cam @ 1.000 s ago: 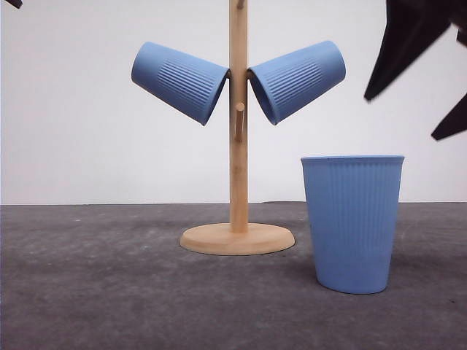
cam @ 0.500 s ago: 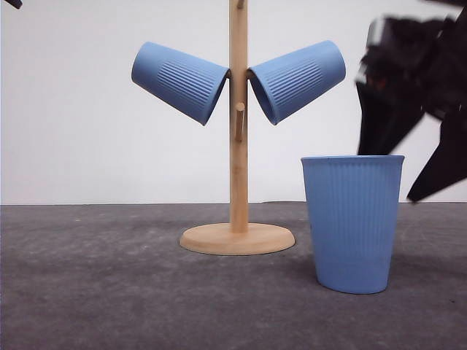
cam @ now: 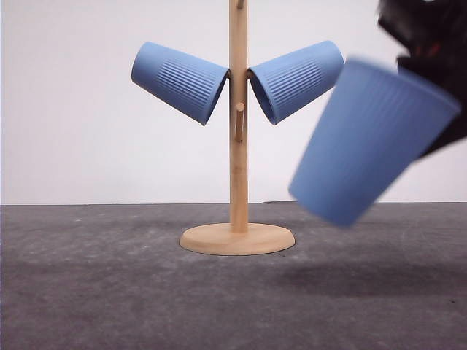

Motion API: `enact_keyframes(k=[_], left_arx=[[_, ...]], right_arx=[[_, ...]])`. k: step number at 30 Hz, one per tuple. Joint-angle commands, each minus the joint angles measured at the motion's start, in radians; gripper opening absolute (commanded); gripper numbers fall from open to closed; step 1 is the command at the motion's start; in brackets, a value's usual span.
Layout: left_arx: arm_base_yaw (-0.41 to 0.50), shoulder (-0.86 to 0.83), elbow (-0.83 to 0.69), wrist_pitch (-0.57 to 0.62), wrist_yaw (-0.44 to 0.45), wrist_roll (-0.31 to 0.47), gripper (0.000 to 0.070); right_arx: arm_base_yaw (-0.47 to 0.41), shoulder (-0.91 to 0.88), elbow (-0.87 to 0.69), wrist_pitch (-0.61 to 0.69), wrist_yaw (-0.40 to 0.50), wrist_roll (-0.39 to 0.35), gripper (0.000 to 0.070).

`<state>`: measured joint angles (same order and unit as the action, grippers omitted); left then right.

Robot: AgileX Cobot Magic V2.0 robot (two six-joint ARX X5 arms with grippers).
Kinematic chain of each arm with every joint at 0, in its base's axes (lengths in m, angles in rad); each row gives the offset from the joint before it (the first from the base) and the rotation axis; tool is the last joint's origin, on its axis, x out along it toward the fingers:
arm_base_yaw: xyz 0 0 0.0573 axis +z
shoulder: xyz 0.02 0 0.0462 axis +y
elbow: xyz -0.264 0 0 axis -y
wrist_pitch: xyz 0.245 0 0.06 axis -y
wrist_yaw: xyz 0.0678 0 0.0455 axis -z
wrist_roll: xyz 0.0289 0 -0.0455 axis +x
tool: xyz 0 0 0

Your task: Place three cups

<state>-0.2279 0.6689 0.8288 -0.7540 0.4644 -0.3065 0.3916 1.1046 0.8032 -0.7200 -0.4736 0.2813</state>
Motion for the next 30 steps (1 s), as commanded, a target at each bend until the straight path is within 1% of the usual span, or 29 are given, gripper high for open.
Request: enact_keyframes(k=[1,4,7,12,15,16,18,19,23,30], left_arx=[[-0.012,0.02,0.006,0.021,0.053,0.018,0.0551],[-0.041,0.066,0.006,0.043,0.14,0.047,0.0552],[-0.076,0.138,0.006,0.074,0.261,0.089,0.0556],[-0.15,0.275,0.006,0.162,0.49,0.133,0.0558],[-0.198,0.346,0.006,0.24,0.57,0.137,0.0571],[-0.214,0.366,0.006,0.267,0.589,0.137,0.0598],[-0.246,0.403,0.006,0.325,0.624,0.137,0.0684],[-0.261,0.419,0.006,0.35,0.638,0.137,0.07],[-0.327,0.468,0.007,0.438,0.647,0.134,0.07],[-0.441,0.513,0.008,0.501,0.647,0.13,0.07]], right_arx=[[0.003,0.005,0.037,-0.027,-0.058,-0.035,0.0],[0.003,0.006,0.071,-0.075,-0.2,-0.058,0.0],[0.008,0.006,0.088,-0.069,-0.327,-0.058,0.0],[0.019,0.006,0.09,-0.059,-0.477,-0.057,0.0],[0.03,0.006,0.09,-0.059,-0.557,-0.057,0.0],[0.037,0.006,0.09,-0.059,-0.57,-0.057,0.0],[0.053,0.006,0.09,-0.059,-0.578,-0.054,0.0],[0.061,0.006,0.09,-0.059,-0.578,-0.053,0.0],[0.097,0.006,0.09,-0.059,-0.577,-0.053,0.0],[0.15,0.012,0.09,-0.058,-0.577,-0.034,0.0]])
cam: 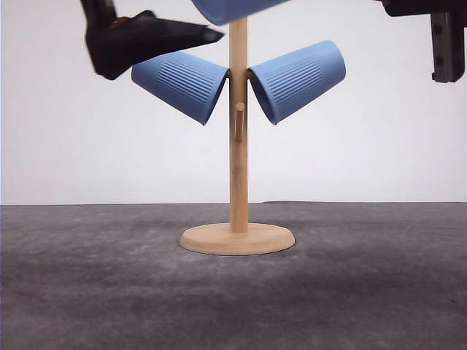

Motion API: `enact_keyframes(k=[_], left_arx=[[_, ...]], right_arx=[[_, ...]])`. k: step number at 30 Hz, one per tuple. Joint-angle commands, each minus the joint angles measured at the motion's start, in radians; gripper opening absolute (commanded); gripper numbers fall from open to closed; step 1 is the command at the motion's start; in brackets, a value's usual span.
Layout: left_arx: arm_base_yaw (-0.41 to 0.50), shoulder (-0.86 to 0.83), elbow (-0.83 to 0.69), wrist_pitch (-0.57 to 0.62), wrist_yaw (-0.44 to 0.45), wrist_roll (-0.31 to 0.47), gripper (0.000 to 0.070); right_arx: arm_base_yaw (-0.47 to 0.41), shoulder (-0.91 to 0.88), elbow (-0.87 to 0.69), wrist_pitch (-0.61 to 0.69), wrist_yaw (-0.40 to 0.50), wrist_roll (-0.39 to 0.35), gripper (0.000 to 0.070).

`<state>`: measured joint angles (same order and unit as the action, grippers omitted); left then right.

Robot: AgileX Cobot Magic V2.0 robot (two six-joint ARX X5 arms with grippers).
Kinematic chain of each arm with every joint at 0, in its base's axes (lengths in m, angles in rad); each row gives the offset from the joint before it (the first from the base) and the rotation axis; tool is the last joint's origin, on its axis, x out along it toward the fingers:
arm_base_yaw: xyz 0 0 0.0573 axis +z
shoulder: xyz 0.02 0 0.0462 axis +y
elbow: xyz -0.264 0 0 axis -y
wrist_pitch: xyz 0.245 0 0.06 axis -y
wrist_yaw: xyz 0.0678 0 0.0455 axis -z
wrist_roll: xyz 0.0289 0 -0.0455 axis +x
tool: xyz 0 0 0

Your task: Place three cups

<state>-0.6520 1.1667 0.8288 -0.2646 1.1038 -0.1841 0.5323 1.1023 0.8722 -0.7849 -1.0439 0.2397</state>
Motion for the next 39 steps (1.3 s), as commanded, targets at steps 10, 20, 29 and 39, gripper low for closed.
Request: enact_keyframes(k=[10,20,29,39], left_arx=[[-0.187,0.066,0.008,0.072,-0.011,0.007,0.07],[-0.258,0.103,0.008,0.086,-0.07,0.008,0.07],[-0.261,0.103,0.008,0.086,-0.086,0.008,0.0516],[-0.262,0.103,0.008,0.086,-0.06,0.007,0.0421]], right_arx=[[0.068,0.015,0.021,0.029,-0.003,0.034,0.0],[0.138,0.015,0.021,0.029,-0.004,0.042,0.0],[0.146,0.015,0.021,0.029,-0.004,0.042,0.0],[0.146,0.015,0.021,0.029,-0.023,0.041,0.0]])
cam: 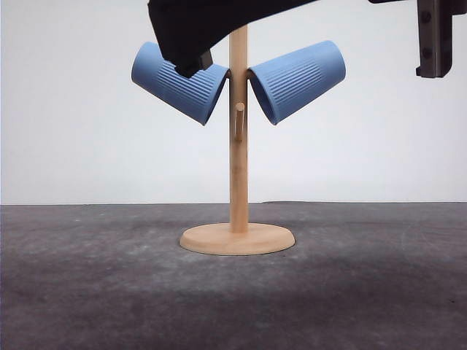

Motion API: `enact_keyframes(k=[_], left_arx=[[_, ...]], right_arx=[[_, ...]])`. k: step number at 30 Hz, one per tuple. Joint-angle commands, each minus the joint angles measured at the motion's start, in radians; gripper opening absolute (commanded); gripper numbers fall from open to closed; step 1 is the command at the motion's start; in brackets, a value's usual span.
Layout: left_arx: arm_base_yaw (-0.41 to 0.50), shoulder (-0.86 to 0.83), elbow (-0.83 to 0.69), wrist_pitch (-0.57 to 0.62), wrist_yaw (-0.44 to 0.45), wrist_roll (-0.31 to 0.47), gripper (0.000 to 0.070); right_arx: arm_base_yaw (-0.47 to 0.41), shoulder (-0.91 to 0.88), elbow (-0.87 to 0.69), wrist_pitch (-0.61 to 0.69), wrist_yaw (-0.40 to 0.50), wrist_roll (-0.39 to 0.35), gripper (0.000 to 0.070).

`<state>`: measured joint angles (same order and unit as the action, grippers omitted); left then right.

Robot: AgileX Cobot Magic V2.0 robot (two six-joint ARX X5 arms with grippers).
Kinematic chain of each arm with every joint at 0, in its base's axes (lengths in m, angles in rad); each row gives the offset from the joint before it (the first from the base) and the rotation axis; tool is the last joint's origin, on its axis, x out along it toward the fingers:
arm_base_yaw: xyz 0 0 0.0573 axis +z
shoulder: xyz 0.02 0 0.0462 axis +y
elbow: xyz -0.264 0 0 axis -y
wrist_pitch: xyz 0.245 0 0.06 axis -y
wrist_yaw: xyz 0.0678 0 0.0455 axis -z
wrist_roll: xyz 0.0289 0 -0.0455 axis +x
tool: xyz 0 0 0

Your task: Place three cups

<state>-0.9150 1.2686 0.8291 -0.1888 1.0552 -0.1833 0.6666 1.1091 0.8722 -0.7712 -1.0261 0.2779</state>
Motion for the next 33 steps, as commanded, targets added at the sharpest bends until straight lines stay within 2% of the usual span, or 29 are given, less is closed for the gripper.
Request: enact_keyframes(k=[1,10,12,16,18,25,33], left_arx=[[0.001,0.001,0.008,0.01,-0.002,0.006,0.0421],[0.0,0.0,0.008,0.01,0.015,-0.02,0.0422],[0.0,0.0,0.008,0.01,0.015,-0.029,0.0422],[0.0,0.0,0.008,0.01,-0.002,-0.057,0.0422],[0.0,0.0,0.009,0.01,-0.019,-0.068,0.0422],[0.007,0.0,0.011,0.01,-0.066,-0.093,0.0423],[0.034,0.0,0.011,0.004,-0.073,-0.12,0.0423]], right_arx=[[0.012,0.008,0.021,0.015,-0.048,0.002,0.0],[0.011,0.008,0.021,0.016,-0.048,-0.005,0.001],[0.009,0.008,0.021,0.018,-0.048,-0.005,0.0063],[-0.006,0.007,0.021,0.018,-0.047,-0.005,0.0243],[-0.016,0.007,0.021,0.02,-0.047,-0.007,0.0276],[-0.075,0.007,0.021,0.021,-0.048,-0.037,0.0287],[-0.195,0.007,0.022,0.011,-0.051,-0.098,0.0292]])
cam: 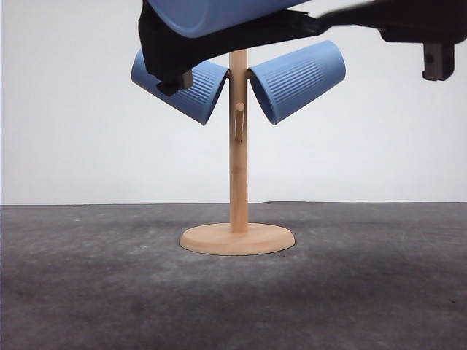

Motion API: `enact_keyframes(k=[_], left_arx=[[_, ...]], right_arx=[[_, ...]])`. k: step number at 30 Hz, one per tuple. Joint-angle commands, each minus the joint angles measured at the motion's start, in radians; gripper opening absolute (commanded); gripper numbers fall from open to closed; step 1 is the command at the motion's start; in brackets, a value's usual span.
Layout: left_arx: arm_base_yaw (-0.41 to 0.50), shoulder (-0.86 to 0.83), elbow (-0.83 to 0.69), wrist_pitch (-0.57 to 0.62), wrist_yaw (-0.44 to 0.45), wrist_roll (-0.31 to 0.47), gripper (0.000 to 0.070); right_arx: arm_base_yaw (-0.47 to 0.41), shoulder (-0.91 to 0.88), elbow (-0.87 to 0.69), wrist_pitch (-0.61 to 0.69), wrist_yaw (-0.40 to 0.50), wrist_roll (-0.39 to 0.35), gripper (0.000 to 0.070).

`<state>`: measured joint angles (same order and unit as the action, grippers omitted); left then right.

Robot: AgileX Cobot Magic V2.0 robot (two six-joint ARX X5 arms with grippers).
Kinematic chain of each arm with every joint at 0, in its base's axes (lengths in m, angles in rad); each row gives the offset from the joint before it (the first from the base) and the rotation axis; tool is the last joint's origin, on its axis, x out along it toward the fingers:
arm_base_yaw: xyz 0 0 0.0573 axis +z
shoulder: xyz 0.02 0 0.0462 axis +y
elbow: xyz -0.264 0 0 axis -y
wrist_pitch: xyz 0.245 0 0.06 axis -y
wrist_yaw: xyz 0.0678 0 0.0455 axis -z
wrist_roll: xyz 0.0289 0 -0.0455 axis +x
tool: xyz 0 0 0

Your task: Place three cups

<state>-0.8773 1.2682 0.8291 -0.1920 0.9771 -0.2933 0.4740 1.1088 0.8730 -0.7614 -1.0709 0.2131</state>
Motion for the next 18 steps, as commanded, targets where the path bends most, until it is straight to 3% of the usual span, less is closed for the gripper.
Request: enact_keyframes(k=[1,7,13,18], left_arx=[[0.0,0.001,0.011,0.005,0.002,-0.01,0.0423],[0.026,0.001,0.011,0.003,-0.021,-0.011,0.0423],[0.065,0.001,0.011,0.003,-0.062,-0.019,0.0423],[0.102,0.001,0.011,-0.003,-0.134,-0.116,0.0422]], right_arx=[[-0.018,0.007,0.021,-0.004,-0.011,-0.044,0.0292],[-0.112,0.006,0.021,-0.009,-0.085,-0.076,0.0292],[-0.202,0.005,0.037,-0.007,-0.092,-0.098,0.0292],[-0.285,0.001,0.045,-0.008,-0.087,-0.114,0.0292]])
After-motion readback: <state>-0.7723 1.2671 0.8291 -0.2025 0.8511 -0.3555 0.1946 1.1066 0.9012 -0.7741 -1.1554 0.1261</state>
